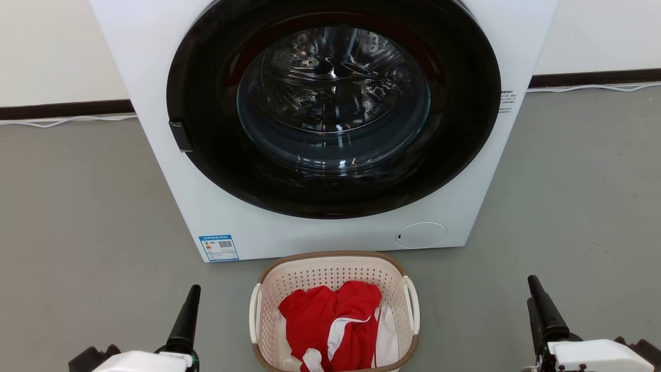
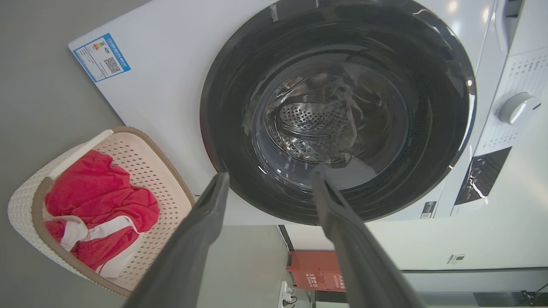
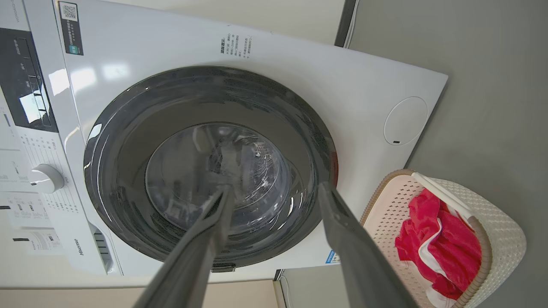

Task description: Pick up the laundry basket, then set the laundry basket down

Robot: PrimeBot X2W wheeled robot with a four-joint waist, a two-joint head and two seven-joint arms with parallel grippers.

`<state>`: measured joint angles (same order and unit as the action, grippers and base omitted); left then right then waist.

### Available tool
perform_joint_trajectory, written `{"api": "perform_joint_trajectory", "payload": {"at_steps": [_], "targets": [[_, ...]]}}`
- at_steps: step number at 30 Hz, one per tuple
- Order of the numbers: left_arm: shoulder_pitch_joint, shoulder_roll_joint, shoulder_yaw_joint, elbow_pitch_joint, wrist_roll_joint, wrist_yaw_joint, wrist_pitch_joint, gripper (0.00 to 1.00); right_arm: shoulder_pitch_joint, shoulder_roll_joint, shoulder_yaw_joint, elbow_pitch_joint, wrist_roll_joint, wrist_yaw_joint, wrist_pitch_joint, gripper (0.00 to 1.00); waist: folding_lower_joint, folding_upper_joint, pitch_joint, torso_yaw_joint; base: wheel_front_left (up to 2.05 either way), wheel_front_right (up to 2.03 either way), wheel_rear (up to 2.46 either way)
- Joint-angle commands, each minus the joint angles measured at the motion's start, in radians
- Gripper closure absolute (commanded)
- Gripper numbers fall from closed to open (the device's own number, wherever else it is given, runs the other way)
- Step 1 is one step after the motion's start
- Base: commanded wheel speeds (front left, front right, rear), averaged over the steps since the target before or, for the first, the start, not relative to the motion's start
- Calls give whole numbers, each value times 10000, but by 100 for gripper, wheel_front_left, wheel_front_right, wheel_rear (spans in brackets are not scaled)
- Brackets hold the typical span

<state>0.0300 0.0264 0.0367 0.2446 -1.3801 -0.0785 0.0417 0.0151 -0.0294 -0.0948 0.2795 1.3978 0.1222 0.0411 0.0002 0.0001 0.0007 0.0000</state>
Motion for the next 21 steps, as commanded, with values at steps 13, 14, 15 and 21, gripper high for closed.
{"api": "perform_joint_trajectory", "payload": {"at_steps": [13,14,15,21], "targets": [[-164,121,-425,-850,2713,586,-442,0,-158,-111,367,-855,-2475,31,-498,0,-1,-1,-6,1,0,0,0],[-158,141,-463,-878,2880,640,-472,0,-151,-112,397,-880,-2634,32,-527,0,-1,-1,-8,1,0,0,0],[-152,167,-505,-904,3049,695,-502,0,-144,-114,420,-906,-2781,32,-556,0,-1,-1,-10,0,0,0,0],[-120,332,-784,-1039,3959,1052,-681,0,-106,-120,523,-1056,-3653,36,-731,0,-1,-1,-20,-5,0,0,0]]}}
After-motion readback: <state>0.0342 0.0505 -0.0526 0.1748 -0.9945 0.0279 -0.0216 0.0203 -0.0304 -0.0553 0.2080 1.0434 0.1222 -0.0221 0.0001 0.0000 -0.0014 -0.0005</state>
